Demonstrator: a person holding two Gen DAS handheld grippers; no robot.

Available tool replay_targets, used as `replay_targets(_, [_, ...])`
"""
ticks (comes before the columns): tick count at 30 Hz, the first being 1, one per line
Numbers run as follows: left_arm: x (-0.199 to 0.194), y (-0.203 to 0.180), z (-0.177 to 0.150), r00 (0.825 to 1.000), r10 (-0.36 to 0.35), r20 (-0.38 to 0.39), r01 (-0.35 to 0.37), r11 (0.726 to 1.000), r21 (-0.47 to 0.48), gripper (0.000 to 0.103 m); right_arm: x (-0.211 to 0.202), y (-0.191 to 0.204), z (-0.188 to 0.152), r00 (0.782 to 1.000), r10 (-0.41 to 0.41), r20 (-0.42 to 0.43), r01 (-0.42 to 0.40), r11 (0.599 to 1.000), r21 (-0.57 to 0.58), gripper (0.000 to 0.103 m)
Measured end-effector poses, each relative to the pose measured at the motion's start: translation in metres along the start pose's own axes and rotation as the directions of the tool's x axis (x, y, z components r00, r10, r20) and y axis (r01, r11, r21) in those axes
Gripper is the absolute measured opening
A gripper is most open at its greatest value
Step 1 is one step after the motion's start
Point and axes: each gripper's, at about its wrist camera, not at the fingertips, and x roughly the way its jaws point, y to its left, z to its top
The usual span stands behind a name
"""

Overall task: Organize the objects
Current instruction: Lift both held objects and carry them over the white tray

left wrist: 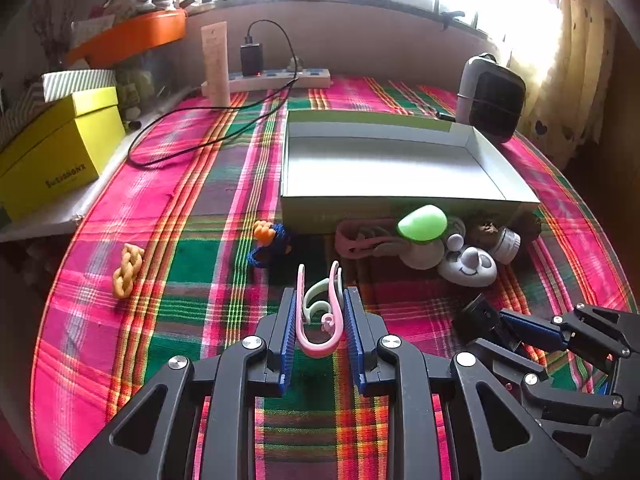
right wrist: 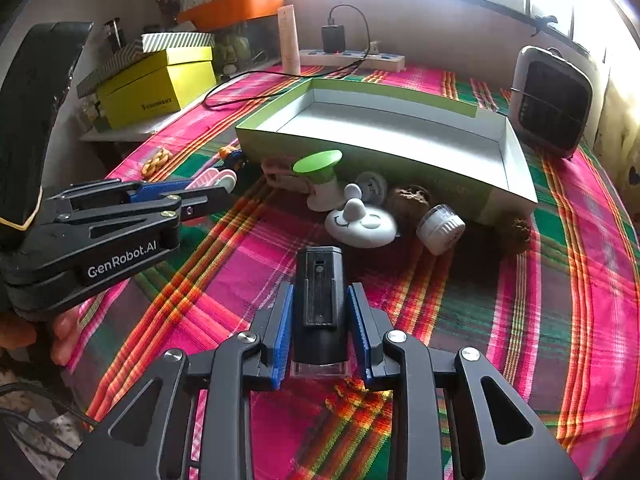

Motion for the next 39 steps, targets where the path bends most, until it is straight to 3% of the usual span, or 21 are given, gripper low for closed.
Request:
replay_targets(20, [-0.018,-0.011,0.034,0.997,-0.023,0.072,0.021,0.999,0.036,0.021,-0.027,-0.022,0.041,0.994,0.04,0.104,-0.047,0.997,0.063,0.028])
replay_targets(39, [0.029,-0.012,0.086,0.998,-0.038,0.049,0.036,0.999,0.03,0.021,0.01,-0.059,0.093,0.997,0.021,0.077,-0.031,0.991,0.131,0.028])
